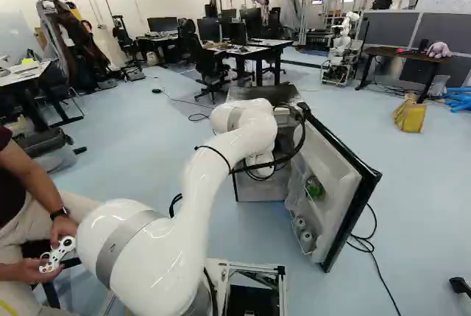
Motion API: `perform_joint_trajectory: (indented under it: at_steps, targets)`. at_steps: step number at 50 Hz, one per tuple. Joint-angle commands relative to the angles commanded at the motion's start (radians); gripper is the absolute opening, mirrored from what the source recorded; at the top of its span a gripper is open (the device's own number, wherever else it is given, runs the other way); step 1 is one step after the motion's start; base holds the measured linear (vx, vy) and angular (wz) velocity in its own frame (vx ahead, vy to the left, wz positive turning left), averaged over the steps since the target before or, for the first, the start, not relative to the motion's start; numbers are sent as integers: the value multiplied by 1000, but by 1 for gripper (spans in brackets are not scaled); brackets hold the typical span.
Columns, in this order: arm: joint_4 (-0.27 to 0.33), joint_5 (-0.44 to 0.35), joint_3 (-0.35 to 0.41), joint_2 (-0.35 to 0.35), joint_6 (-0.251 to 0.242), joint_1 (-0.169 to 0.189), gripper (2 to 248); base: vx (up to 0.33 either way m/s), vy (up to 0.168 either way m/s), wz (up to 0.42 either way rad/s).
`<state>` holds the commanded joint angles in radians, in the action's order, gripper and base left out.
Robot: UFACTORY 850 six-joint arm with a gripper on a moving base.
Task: Grab a drink from the fridge
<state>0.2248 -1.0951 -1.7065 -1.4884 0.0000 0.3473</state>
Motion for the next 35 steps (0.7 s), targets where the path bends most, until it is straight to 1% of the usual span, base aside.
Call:
perform_joint_trajectory:
  at_steps: [17, 35]
  targets:
    - [0, 0, 69, 40, 0, 4, 88, 0, 0, 0]
    - [0, 0, 179, 102, 0, 10, 88, 0, 0, 0]
